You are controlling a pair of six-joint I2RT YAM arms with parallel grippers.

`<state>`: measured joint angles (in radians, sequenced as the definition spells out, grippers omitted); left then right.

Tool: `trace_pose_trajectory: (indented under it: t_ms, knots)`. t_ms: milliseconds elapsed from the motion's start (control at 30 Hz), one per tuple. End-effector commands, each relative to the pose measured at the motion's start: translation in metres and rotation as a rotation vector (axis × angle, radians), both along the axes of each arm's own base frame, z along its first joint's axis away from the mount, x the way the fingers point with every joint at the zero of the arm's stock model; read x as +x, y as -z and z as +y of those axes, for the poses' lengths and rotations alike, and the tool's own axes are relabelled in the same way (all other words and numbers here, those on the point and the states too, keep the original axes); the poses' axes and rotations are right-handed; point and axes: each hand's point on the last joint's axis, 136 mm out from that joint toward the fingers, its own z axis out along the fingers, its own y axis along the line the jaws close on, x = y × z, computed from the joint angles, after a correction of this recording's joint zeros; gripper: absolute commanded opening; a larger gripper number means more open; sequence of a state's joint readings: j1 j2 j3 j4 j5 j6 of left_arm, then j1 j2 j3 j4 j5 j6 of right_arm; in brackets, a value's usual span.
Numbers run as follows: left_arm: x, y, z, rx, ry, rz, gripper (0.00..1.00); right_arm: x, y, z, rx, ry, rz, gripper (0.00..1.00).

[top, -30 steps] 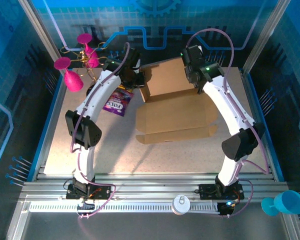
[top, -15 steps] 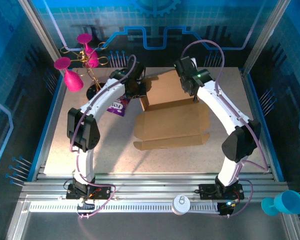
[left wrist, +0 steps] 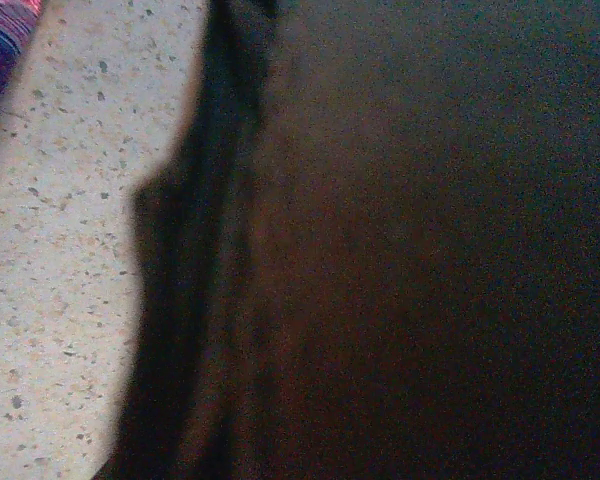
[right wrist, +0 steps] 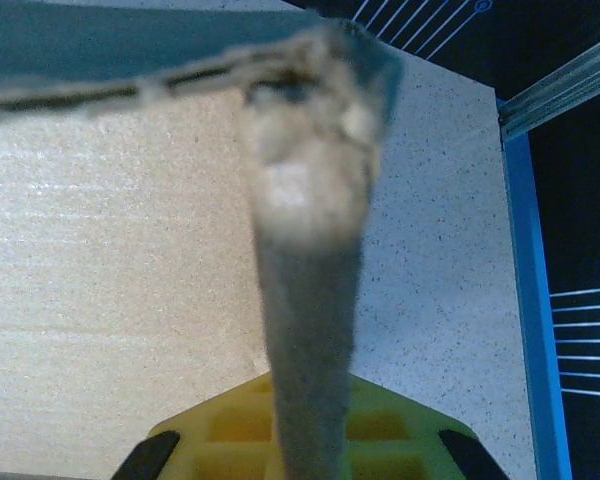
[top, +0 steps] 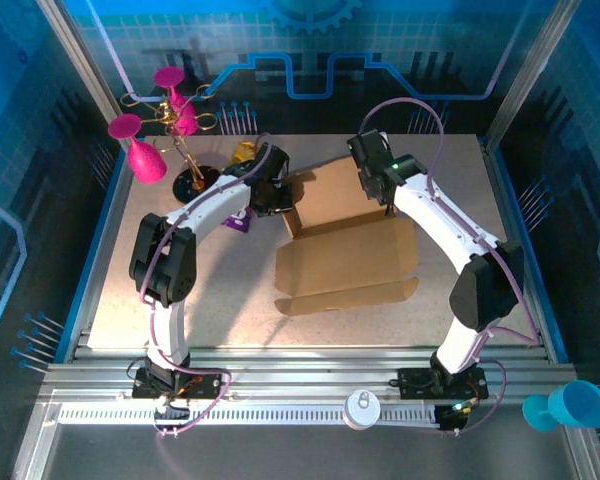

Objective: Fold the paper box

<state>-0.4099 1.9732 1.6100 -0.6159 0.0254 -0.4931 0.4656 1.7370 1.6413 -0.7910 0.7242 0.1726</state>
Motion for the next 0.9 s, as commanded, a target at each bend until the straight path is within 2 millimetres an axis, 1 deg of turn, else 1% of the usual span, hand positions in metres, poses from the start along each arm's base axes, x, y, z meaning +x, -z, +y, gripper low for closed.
trace_pose_trajectory:
  t_ms: [0,167,333,467,567,767,867]
  knots:
    - [0.009,-0.008,-0.019,-0.087,0.021,-0.064,0.14,0.002,0.001,0.018,0.042,-0.054,-0.007,0.0]
    - [0.005,0.007,-0.021,-0.11,0.017,-0.046,0.24,0.003,0.007,0.017,0.031,-0.049,0.01,0.0]
    - [0.001,0.01,-0.023,-0.131,0.025,-0.043,0.33,0.003,0.011,0.016,0.018,-0.041,0.022,0.0]
    - [-0.006,0.008,-0.024,-0.149,0.024,-0.032,0.41,0.004,0.013,0.012,0.009,-0.018,0.033,0.0]
    - [-0.011,0.006,-0.021,-0.15,0.01,-0.018,0.45,0.004,0.014,0.01,0.01,-0.005,0.039,0.0]
    - [-0.018,-0.009,-0.017,-0.166,-0.012,-0.014,0.55,0.004,0.019,0.003,0.0,0.013,0.051,0.0]
    - [-0.02,-0.016,-0.014,-0.17,-0.019,-0.021,0.56,0.004,0.019,0.0,0.012,0.012,0.05,0.0]
